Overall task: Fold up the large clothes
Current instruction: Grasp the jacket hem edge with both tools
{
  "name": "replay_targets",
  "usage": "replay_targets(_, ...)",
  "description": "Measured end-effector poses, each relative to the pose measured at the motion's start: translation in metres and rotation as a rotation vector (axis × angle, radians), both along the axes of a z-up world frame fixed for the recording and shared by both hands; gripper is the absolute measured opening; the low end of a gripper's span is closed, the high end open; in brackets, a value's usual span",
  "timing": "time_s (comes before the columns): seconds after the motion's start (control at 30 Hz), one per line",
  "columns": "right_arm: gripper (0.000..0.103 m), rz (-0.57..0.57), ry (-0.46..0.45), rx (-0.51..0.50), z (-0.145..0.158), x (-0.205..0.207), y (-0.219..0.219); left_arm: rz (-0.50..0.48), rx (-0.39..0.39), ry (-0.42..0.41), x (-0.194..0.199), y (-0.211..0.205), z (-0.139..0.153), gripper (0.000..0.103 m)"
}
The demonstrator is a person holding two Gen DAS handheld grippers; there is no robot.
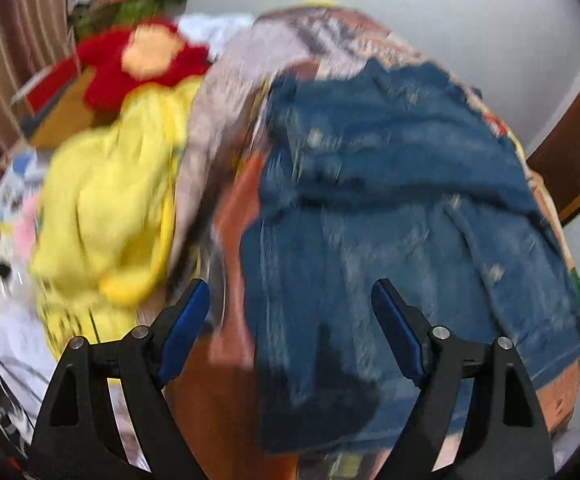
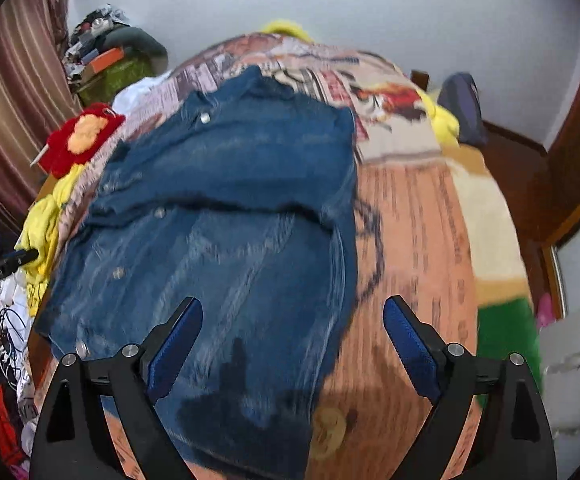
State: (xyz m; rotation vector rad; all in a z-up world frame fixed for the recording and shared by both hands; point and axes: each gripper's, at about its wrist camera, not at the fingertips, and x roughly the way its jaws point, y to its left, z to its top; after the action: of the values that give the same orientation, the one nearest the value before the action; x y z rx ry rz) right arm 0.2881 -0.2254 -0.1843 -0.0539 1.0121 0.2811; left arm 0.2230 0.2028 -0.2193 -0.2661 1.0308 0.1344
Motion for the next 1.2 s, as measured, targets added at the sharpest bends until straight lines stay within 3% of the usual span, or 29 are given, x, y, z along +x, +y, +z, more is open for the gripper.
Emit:
replay_targets(0.27,0.091,-0.028,0.107,0.084,-0.031,-0.024,-0.017,0.044,-0.176,0.107,-0.035,0.0,-0.054,0.083)
replay_targets(0.37,0.089,-0.047,0.12,0.124,-0.036,-0.03,-0.02,0.048,-0.242,0.123,-0.042,-0.002,-0.067,0.076)
replay_targets(0.5,0.068,-0.072,0.14,0.211,-0.045,-0.037,-0.024,0.045,-0.287,0.096,-0.047,-0.006,-0.065,0.059)
replay_targets(0.57,0.06,-0.078,0.126,0.208,-0.045,-0.038,-0.023,0.04,-0.272,0.093,-0.047,-0.008,-0.063,0.056)
replay_targets(0.6,0.049,-0.072,0.121,0.21,-0.045,-0.039,-0.021,0.033,-0.262,0.089,-0.047,-0.01,-0.061,0.052)
replay_targets(0.67,0.041,-0.065,0.119,0.211,-0.043,-0.039,-0.018,0.025,-0.245,0.081,-0.047,-0.012,-0.058,0.044)
replay_targets(0.7,0.032,-0.063,0.109,0.201,-0.043,-0.039,-0.017,0.028,-0.224,0.073,-0.047,-0.013,-0.055,0.03)
replay_targets(0.8,0.02,-0.059,0.089,0.186,-0.04,-0.036,-0.016,0.016,-0.193,0.044,-0.043,-0.016,-0.044,0.02)
replay_targets(1.2,0.017,0.04,-0.03,0.219,0.005,0.0,0.0,-0.037,-0.147,-0.156,-0.002,-0.016,0.034,0.015)
